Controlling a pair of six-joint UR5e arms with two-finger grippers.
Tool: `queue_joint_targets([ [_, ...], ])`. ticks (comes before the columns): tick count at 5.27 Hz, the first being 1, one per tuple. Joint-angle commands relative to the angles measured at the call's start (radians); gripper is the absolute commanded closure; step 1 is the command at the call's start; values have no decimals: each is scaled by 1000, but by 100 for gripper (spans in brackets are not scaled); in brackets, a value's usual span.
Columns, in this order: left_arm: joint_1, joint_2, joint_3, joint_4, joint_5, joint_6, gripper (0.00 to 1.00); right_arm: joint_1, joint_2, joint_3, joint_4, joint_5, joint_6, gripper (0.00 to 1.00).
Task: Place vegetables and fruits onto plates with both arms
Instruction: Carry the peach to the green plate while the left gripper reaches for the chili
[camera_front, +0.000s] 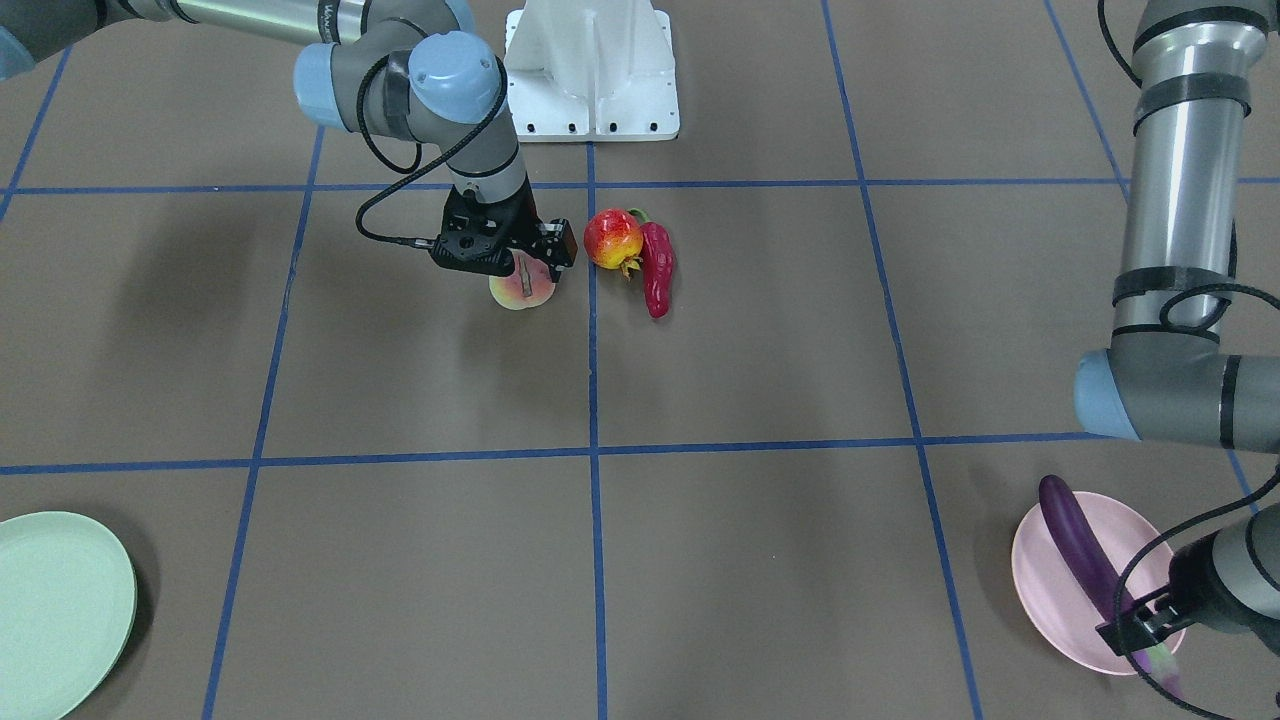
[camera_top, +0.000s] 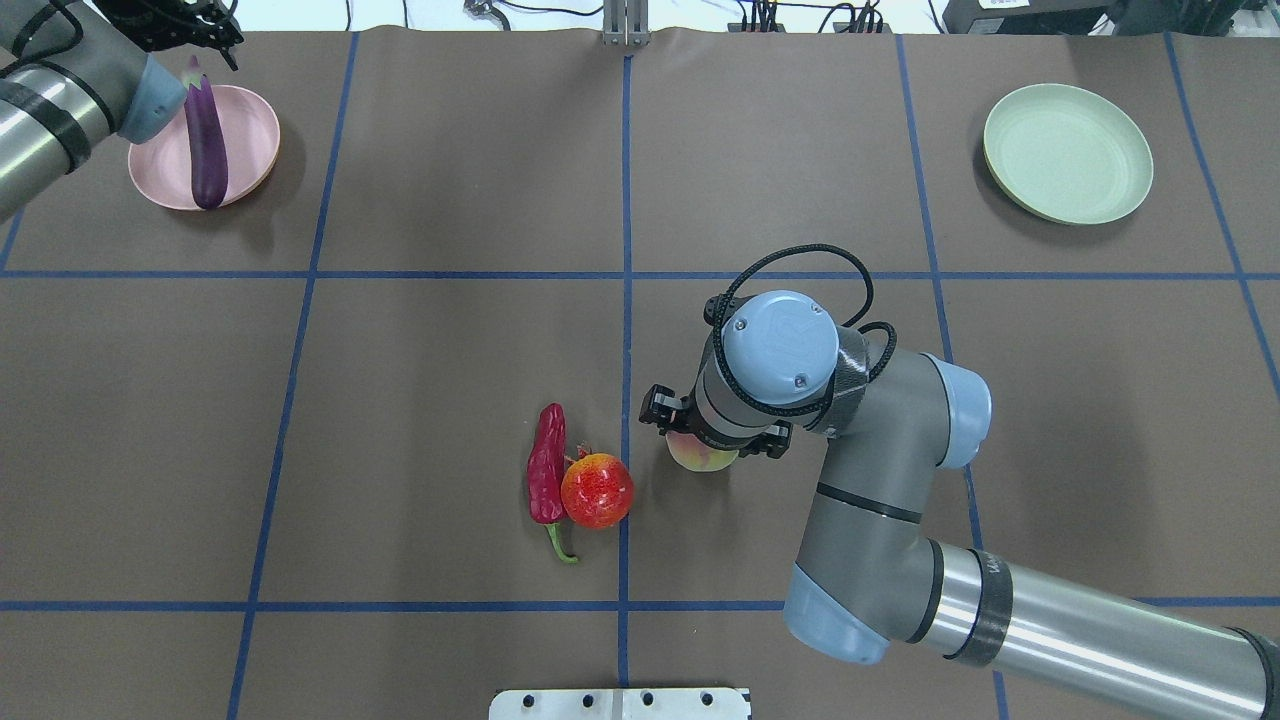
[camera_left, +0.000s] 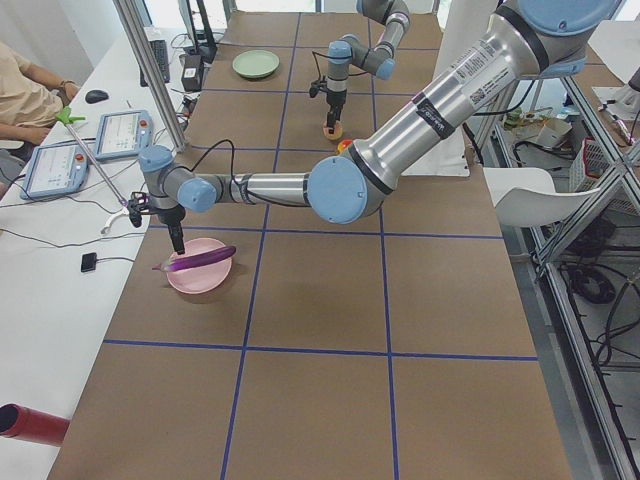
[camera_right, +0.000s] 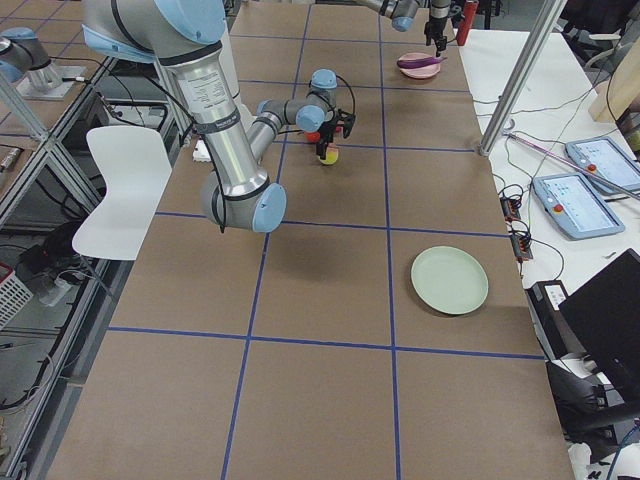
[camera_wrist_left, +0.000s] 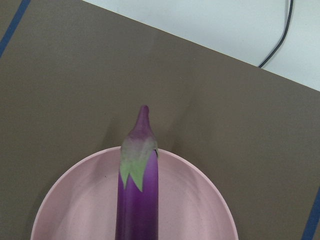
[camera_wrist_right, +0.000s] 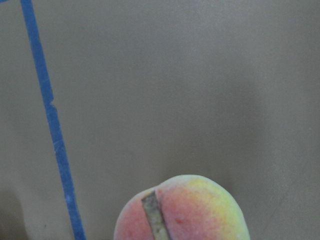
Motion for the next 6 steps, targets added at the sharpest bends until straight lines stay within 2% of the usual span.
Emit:
queue_joint_targets([
  [1,0,6,-12,-1,0,-4,0,1,2,-10,3,-3,2,46],
  [2,0,6,-44,1,0,-53,0,23,-1,3,3,6,-4,99],
  [3,6,46,-157,7,-8,-88,0,76,-27,68,-8,28,-13,100],
  [4,41,115,-304,16,-11,-183,0,175,-62,85,-8,119,-41,100],
  [5,89,123,-411,104,-11,-250,0,281,-86,75,-13,167,-214,100],
  [6,171,159,-579,207,-9,-256,0,407,-99,32,-26,247,-363,100],
])
